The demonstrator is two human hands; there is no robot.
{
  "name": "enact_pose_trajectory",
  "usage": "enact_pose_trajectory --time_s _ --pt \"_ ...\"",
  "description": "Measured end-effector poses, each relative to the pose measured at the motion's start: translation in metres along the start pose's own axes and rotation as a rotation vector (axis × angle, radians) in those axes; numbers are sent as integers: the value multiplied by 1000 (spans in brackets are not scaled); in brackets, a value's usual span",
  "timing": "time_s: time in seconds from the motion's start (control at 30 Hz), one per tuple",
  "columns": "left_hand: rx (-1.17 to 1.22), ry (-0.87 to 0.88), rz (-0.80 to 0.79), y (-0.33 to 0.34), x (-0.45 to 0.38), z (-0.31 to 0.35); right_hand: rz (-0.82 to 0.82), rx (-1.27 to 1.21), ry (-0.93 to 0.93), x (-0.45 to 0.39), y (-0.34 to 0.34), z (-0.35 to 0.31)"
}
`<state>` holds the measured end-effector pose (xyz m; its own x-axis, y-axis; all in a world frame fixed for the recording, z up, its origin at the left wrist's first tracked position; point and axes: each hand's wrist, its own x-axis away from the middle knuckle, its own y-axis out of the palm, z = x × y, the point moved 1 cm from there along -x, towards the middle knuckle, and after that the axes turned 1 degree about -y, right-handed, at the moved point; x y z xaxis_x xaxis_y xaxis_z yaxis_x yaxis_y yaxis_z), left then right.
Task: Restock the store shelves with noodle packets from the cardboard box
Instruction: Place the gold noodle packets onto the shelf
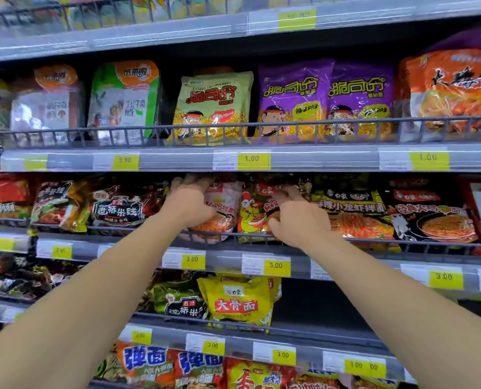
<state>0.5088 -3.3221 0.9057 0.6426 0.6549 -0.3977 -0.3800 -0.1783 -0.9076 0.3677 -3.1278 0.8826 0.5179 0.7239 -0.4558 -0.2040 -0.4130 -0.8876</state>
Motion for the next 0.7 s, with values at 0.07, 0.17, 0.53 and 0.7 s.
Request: enact_pose_trajectory --time_s 0.07,0.17,0.53,0.7 --pt "28 15 36 -1 -1 -7 -26 22 27 0 -2 -5" --pt "74 53 63 0 -3 -12 -29 55 58 4 -2 -11" --pt "9 238 236 13 33 -5 125 60 -76 20 14 -33" --pt "18 383 162 27 46 -24 28 85 -23 32 20 -49"
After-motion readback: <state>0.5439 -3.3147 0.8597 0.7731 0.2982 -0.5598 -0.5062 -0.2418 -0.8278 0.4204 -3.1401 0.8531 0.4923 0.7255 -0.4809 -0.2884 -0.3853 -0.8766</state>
